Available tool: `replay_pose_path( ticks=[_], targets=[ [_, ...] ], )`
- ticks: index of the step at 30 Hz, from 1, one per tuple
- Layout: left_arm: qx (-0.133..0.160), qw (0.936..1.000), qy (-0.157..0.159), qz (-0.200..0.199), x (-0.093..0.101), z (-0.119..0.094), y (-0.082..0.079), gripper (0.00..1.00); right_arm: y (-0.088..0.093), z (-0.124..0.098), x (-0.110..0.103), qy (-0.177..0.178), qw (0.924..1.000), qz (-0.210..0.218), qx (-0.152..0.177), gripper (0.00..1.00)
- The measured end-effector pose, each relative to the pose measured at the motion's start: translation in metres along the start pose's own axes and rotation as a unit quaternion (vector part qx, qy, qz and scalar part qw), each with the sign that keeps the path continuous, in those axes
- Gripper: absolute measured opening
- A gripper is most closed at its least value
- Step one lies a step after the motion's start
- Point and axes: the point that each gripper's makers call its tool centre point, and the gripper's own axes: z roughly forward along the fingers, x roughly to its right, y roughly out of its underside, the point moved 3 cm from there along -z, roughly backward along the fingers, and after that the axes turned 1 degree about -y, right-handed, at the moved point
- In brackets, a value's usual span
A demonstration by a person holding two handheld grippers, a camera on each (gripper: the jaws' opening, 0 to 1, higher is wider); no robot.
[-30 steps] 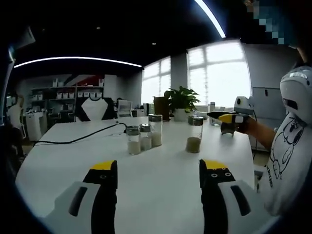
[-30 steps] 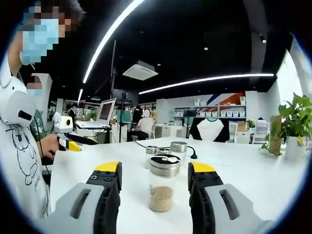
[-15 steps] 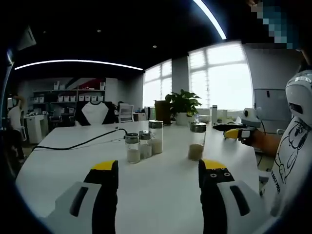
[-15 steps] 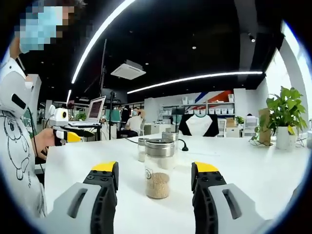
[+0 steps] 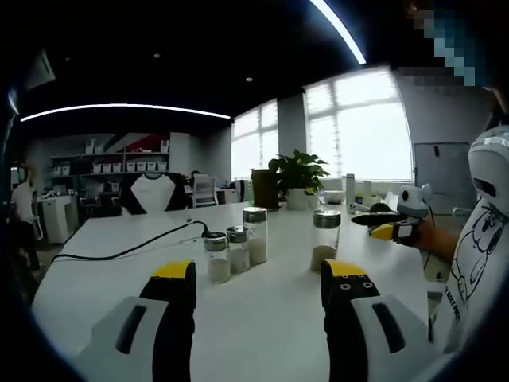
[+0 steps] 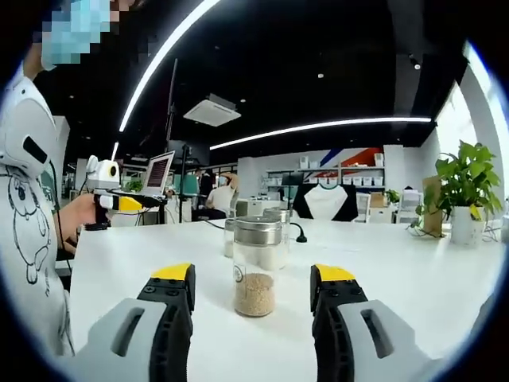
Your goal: Rotate the seasoning bottle until the label or dispensing opening points toward the visible target arrow and the bottle remains upright within the marked orientation range
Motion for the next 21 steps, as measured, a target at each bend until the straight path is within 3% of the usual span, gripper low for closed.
replay_pose_path(
  ticks=[5, 11, 14, 16, 18, 21],
  targets=[
    [-0.001, 0.9998, 0.011, 0.015, 0.001, 0.012, -0.009, 0.67, -0.002, -0.006, 0.006, 0.013, 0.9996, 0.015, 0.019, 0.54],
    [0.006, 0.9990, 0.037, 0.024, 0.005, 0.029, -0.018, 0.61, -0.002, -0.007, 0.005, 0.013, 0.9996, 0.014, 0.019, 0.52],
    [0.018, 0.9976, 0.040, 0.053, 0.002, 0.041, -0.028, 0.62, -0.003, -0.006, 0.006, 0.014, 0.9996, 0.017, 0.020, 0.51],
    [0.028, 0.9979, 0.044, 0.038, 0.003, 0.047, -0.035, 0.63, -0.001, -0.006, 0.007, 0.015, 0.9994, 0.024, 0.019, 0.50],
    [0.044, 0.9958, 0.061, 0.053, 0.008, 0.056, -0.048, 0.64, -0.001, -0.007, 0.008, 0.018, 0.9993, 0.026, 0.019, 0.49],
    [0.036, 0.9950, 0.068, 0.063, 0.009, 0.067, -0.051, 0.64, -0.001, -0.009, 0.008, 0.022, 0.9991, 0.028, 0.022, 0.48]
  ],
)
